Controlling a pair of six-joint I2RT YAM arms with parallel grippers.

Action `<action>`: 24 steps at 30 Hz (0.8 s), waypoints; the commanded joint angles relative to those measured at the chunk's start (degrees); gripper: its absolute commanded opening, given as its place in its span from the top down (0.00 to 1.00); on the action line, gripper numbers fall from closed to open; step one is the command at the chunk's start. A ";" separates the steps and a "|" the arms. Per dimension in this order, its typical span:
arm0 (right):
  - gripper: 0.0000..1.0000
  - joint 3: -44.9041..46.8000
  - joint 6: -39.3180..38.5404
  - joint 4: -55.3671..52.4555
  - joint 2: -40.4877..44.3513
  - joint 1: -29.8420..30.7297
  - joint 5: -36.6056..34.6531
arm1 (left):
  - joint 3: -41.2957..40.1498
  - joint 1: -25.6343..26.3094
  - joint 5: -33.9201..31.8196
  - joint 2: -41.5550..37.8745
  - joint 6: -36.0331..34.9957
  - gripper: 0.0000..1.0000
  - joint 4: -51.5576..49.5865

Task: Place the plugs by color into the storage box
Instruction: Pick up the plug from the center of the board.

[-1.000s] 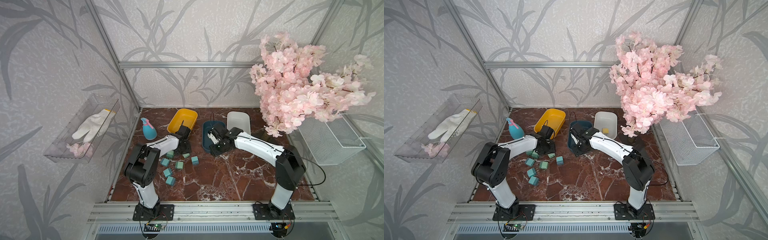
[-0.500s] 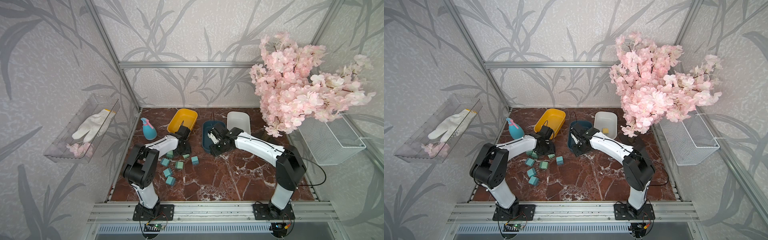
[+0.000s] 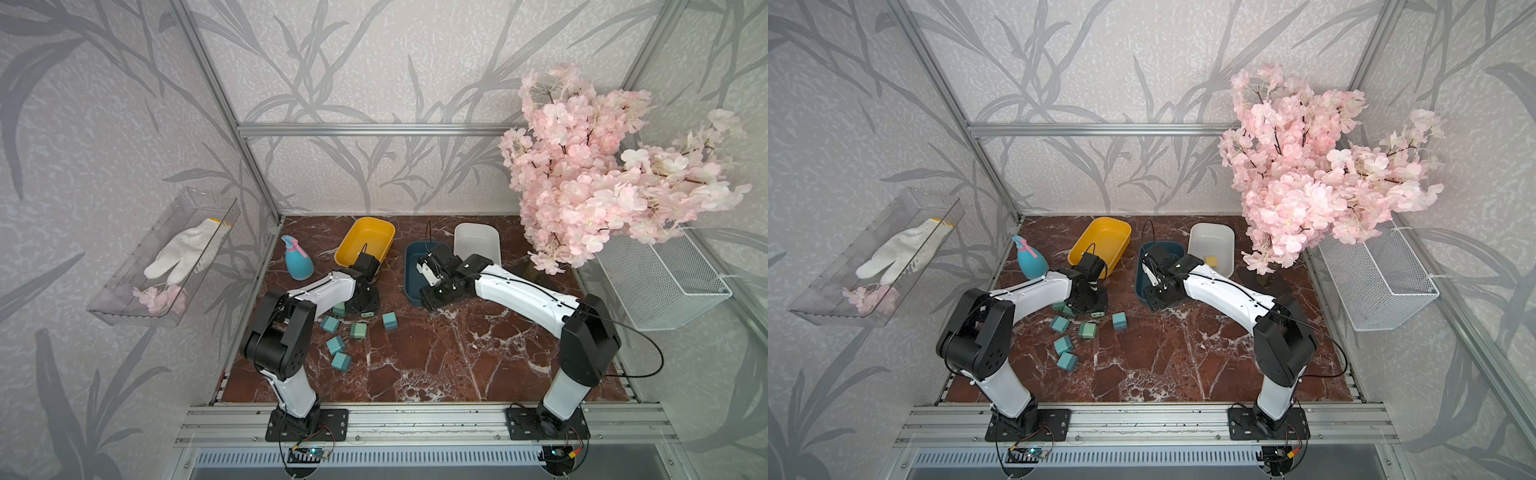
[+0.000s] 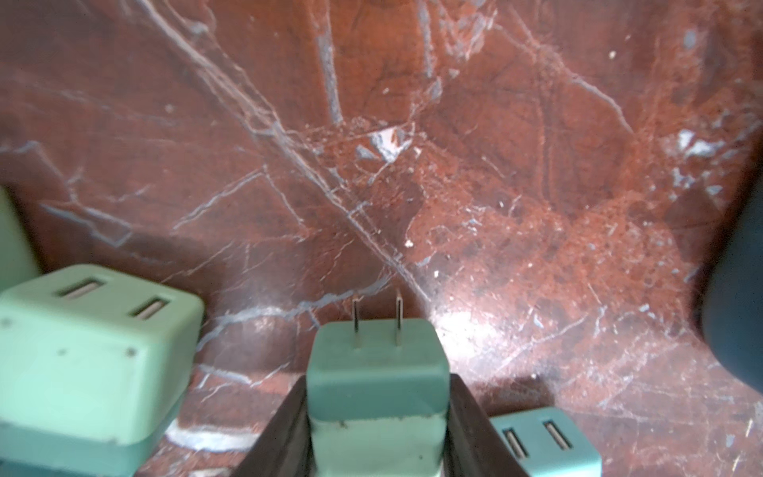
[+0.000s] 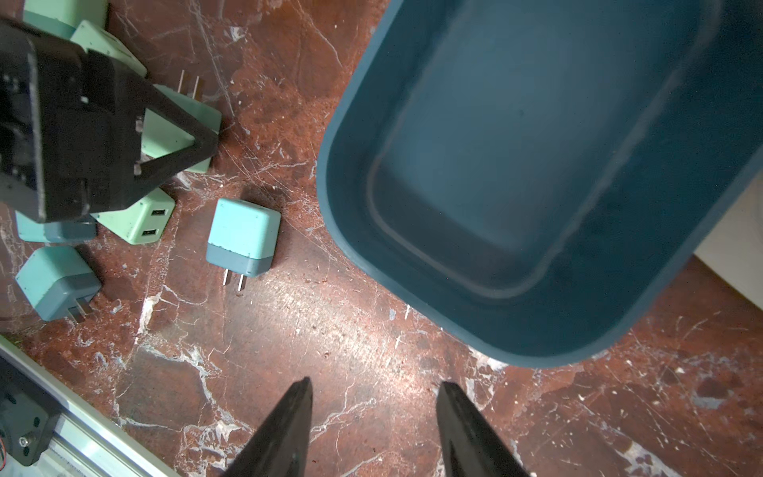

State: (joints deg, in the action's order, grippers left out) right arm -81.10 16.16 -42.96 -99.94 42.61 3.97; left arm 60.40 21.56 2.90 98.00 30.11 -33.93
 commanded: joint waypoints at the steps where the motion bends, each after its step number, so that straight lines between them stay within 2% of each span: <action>1: 0.47 0.52 -0.17 -0.74 3.99 -0.24 -0.59 | 4.04 -0.29 -2.55 -5.25 -3.29 0.68 -4.99; 5: 0.47 2.48 0.35 0.24 6.51 -0.18 -0.81 | 9.45 -0.25 -3.68 -10.17 -7.27 0.69 -11.26; 10: 0.47 2.31 -0.07 -0.75 7.47 -0.22 -0.34 | 20.86 -0.34 -3.77 -12.68 -12.32 0.73 -18.30; 13: 0.47 1.72 -0.49 -1.16 7.55 -0.20 -0.46 | 31.62 -0.46 -5.40 -8.80 -15.56 0.92 -23.86; 14: 0.47 1.60 -0.54 -1.35 7.57 -0.17 -0.45 | 34.48 -0.47 -6.31 -7.42 -16.08 0.96 -25.00; 18: 0.47 2.00 -0.51 -1.86 8.39 -0.25 -0.95 | 43.60 -1.27 -8.48 -0.95 -18.38 0.98 -25.48; 24: 0.47 3.41 -0.17 -1.51 9.07 -0.24 -1.33 | 54.59 -3.84 -6.21 12.12 -18.01 1.00 -26.47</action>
State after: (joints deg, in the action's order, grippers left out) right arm -78.28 16.19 -43.59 -92.73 42.59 3.44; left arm 111.74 18.74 -3.33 105.69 13.04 -56.86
